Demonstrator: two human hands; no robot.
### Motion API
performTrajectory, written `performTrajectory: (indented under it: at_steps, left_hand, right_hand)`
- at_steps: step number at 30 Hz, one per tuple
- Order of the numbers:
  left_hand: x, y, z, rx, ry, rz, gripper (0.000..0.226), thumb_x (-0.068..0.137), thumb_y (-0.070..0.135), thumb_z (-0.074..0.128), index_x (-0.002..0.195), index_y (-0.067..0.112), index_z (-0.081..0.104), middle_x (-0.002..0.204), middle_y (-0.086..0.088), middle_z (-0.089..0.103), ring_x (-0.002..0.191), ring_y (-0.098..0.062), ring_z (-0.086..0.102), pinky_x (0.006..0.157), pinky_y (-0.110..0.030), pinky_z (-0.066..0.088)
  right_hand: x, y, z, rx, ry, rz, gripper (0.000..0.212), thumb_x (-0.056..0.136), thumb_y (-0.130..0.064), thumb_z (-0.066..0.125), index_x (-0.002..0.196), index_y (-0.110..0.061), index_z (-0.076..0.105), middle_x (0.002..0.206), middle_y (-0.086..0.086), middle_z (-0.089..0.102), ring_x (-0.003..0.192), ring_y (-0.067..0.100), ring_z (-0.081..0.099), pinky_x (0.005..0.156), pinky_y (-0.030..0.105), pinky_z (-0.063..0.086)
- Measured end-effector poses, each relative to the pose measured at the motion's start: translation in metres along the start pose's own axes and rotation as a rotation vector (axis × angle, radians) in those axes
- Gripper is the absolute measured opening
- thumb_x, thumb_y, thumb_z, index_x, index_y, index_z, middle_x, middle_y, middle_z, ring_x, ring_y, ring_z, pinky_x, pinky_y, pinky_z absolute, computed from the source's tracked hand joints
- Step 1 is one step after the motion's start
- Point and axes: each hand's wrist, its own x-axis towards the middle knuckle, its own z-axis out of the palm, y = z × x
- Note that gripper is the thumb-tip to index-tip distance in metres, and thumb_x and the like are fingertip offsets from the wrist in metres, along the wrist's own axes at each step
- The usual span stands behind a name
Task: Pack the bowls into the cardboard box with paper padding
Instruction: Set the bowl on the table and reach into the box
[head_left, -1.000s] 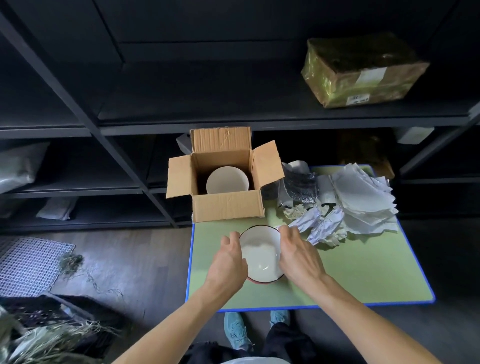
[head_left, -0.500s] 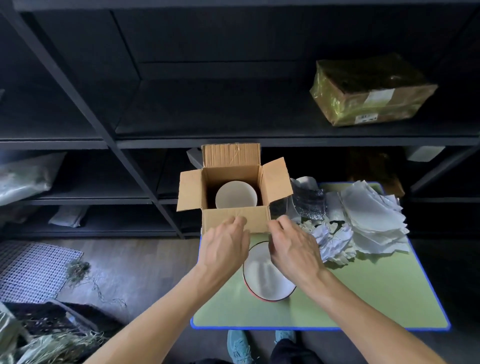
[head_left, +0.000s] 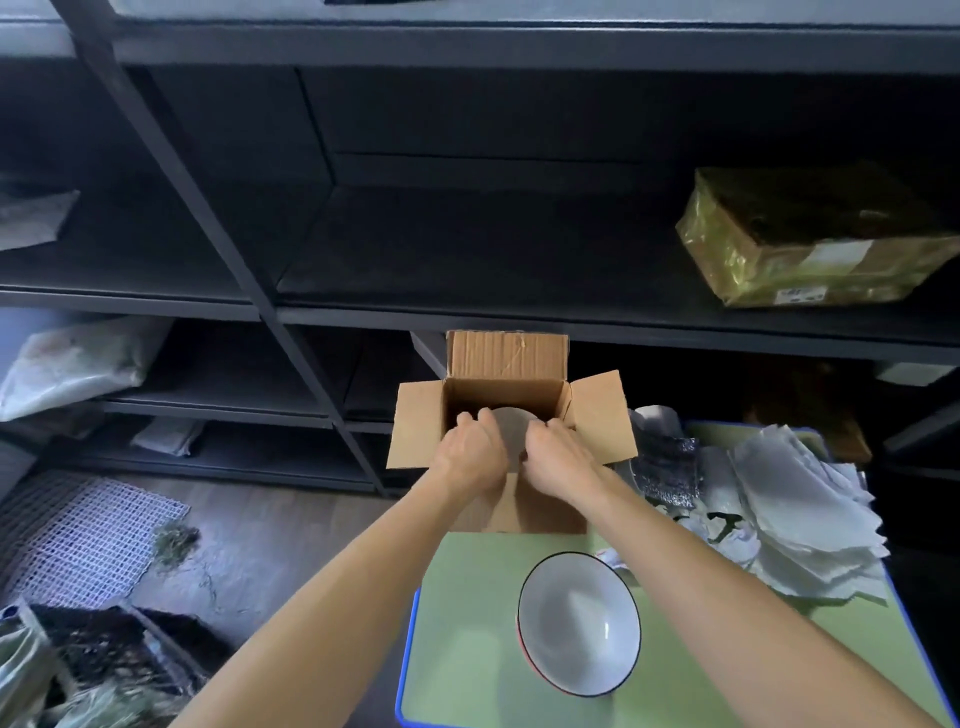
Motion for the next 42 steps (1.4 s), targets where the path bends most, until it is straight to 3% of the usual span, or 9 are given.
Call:
performTrajectory:
  at_steps: [5, 11, 18, 23, 25, 30, 34, 38, 42]
  left_hand:
    - [0.019, -0.002, 0.007, -0.046, -0.137, -0.039, 0.066, 0.104, 0.029, 0.042, 0.157, 0.009, 0.009, 0.149, -0.023, 0.036, 0.13, -0.037, 0.05, 0.105, -0.042, 0.042]
    - [0.025, -0.003, 0.006, -0.086, -0.151, -0.054, 0.061, 0.103, 0.027, 0.044, 0.154, 0.006, 0.018, 0.146, -0.021, 0.042, 0.129, -0.035, 0.052, 0.106, -0.04, 0.043]
    - [0.017, 0.005, -0.004, 0.027, 0.007, -0.042, 0.054, 0.101, 0.018, 0.052, 0.147, 0.002, 0.031, 0.141, -0.02, 0.046, 0.12, -0.032, 0.057, 0.099, -0.036, 0.049]
    - [0.009, 0.001, -0.022, -0.027, 0.146, -0.016, 0.035, 0.094, 0.0, 0.054, 0.129, 0.004, 0.047, 0.13, -0.017, 0.046, 0.108, -0.029, 0.057, 0.083, -0.03, 0.049]
    - [0.003, -0.003, -0.031, -0.087, 0.185, -0.008, 0.032, 0.092, -0.004, 0.051, 0.122, 0.006, 0.049, 0.124, -0.015, 0.048, 0.098, -0.029, 0.058, 0.07, -0.029, 0.041]
    - [-0.017, -0.007, -0.053, -0.046, 0.29, 0.064, 0.032, 0.085, -0.006, 0.044, 0.114, 0.005, 0.051, 0.089, -0.007, 0.049, 0.074, -0.022, 0.042, 0.064, -0.027, 0.026]
    - [-0.041, -0.004, -0.06, -0.234, 0.279, 0.133, 0.039, 0.08, -0.007, 0.042, 0.115, 0.003, 0.056, 0.09, -0.012, 0.054, 0.084, -0.03, 0.054, 0.064, -0.042, 0.055]
    - [-0.073, -0.001, -0.049, -0.285, 0.217, 0.163, 0.038, 0.086, 0.001, 0.041, 0.119, 0.013, 0.055, 0.097, -0.009, 0.058, 0.076, -0.029, 0.064, 0.067, -0.046, 0.057]
    - [-0.11, 0.002, -0.023, -0.318, 0.136, 0.183, 0.039, 0.086, 0.004, 0.045, 0.121, 0.018, 0.054, 0.101, -0.004, 0.06, 0.077, -0.026, 0.064, 0.069, -0.043, 0.057]
  right_hand:
    - [0.027, -0.008, 0.009, 0.055, -0.098, 0.14, 0.061, 0.099, -0.025, 0.055, 0.148, 0.001, 0.03, 0.141, 0.021, 0.049, 0.126, 0.035, 0.052, 0.099, 0.039, 0.046]
    - [0.038, -0.011, 0.015, 0.072, -0.142, 0.221, 0.079, 0.097, -0.028, 0.059, 0.154, 0.002, 0.013, 0.149, 0.024, 0.038, 0.131, 0.037, 0.047, 0.102, 0.04, 0.044]
    - [0.033, -0.015, 0.006, 0.026, -0.05, 0.228, 0.072, 0.097, -0.008, 0.054, 0.153, 0.006, 0.011, 0.148, 0.027, 0.034, 0.13, 0.041, 0.047, 0.102, 0.04, 0.044]
    - [0.026, -0.014, -0.006, 0.003, 0.086, 0.197, 0.068, 0.092, -0.008, 0.06, 0.149, 0.004, 0.024, 0.143, 0.023, 0.036, 0.121, 0.037, 0.048, 0.099, 0.037, 0.042]
    - [0.019, -0.011, -0.013, 0.015, 0.168, 0.154, 0.055, 0.089, -0.003, 0.059, 0.14, 0.0, 0.037, 0.135, 0.019, 0.042, 0.114, 0.035, 0.051, 0.091, 0.035, 0.042]
    - [-0.012, 0.004, -0.037, 0.066, 0.346, 0.052, 0.038, 0.088, 0.001, 0.051, 0.125, -0.01, 0.048, 0.118, 0.012, 0.049, 0.101, 0.034, 0.055, 0.07, 0.034, 0.036]
    - [-0.043, 0.018, -0.043, 0.152, 0.366, -0.007, 0.046, 0.086, -0.001, 0.049, 0.129, -0.016, 0.049, 0.115, 0.013, 0.052, 0.103, 0.038, 0.052, 0.073, 0.037, 0.039]
    - [-0.078, 0.032, -0.032, 0.156, 0.334, 0.003, 0.051, 0.083, 0.0, 0.045, 0.131, -0.017, 0.045, 0.108, 0.014, 0.058, 0.098, 0.041, 0.057, 0.072, 0.042, 0.045]
    - [-0.116, 0.044, -0.013, 0.143, 0.335, 0.021, 0.052, 0.084, 0.002, 0.045, 0.131, -0.02, 0.046, 0.105, 0.011, 0.058, 0.094, 0.037, 0.057, 0.066, 0.038, 0.036]
